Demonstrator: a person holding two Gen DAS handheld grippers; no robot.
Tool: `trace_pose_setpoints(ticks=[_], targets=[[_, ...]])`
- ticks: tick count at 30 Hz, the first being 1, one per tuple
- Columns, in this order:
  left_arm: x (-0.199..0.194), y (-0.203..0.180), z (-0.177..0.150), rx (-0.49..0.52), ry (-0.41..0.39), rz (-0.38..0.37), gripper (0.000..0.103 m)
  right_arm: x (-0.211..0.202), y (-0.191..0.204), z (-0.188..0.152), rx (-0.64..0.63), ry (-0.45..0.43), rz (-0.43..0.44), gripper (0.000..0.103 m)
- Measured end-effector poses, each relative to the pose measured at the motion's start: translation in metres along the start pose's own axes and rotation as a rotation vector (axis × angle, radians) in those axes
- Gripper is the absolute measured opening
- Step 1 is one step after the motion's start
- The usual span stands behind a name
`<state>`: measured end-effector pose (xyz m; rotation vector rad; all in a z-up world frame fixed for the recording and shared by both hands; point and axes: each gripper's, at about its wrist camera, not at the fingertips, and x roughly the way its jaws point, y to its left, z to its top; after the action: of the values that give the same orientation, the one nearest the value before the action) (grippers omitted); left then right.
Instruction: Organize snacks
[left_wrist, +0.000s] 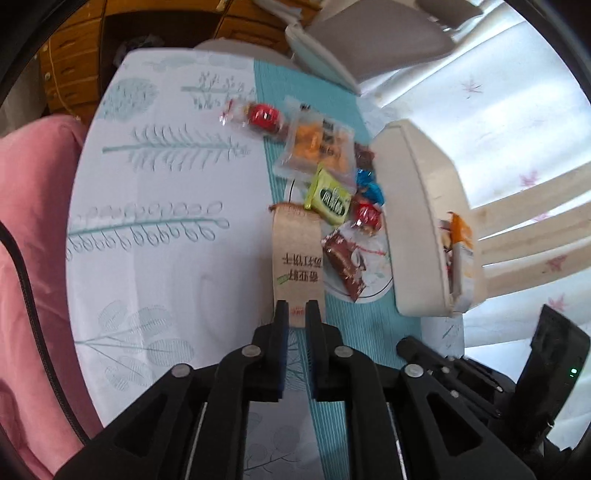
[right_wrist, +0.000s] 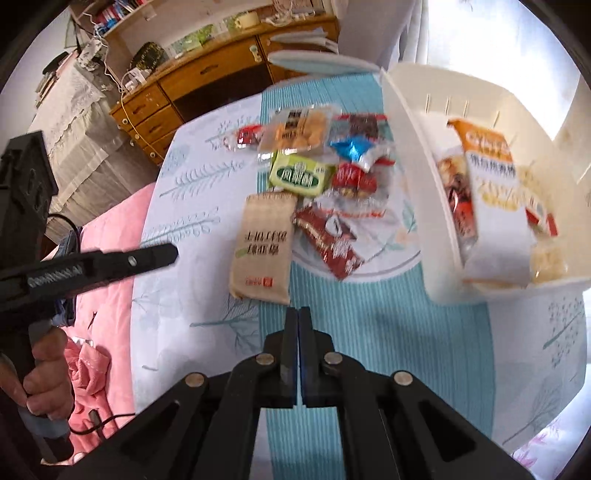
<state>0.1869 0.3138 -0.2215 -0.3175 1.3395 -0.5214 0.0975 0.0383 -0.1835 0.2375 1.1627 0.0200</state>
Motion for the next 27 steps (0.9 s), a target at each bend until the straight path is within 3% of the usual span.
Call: trace_pose_setpoints(ticks=[6, 8, 10, 11, 17, 21, 27], targets=[[0.020, -0.006, 0.008, -0.051, 0.069, 0.066, 0.024, 0.018, -0.001, 0.013, -0.021, -0.019, -0.031, 0.004], [0.021, -0.009, 0.012, -0.050, 0.070, 0.076, 0.038, 0.026, -0.002, 0.017, -0.026, -0.028, -0.039, 0.012], [0.028, -0.012, 0.017, -0.052, 0.075, 0.099, 0.055, 0.033, -0.005, 0.022, -0.032, -0.043, -0.039, 0.030], [0.030, -0.013, 0.020, -0.055, 0.076, 0.113, 0.062, 0.036, -0.006, 0.023, -0.036, -0.055, -0.041, 0.034], [0.052, -0.023, 0.035, -0.055, 0.113, 0.182, 0.070, 0.056, -0.007, 0.033, -0.080, -0.077, -0.081, 0.037], [0.070, -0.028, 0.044, -0.041, 0.162, 0.222, 0.070, 0.069, -0.007, 0.032, -0.144, -0.093, -0.121, 0.046], [0.092, -0.033, 0.053, -0.034, 0.220, 0.263, 0.070, 0.083, -0.008, 0.032, -0.214, -0.098, -0.141, 0.047]])
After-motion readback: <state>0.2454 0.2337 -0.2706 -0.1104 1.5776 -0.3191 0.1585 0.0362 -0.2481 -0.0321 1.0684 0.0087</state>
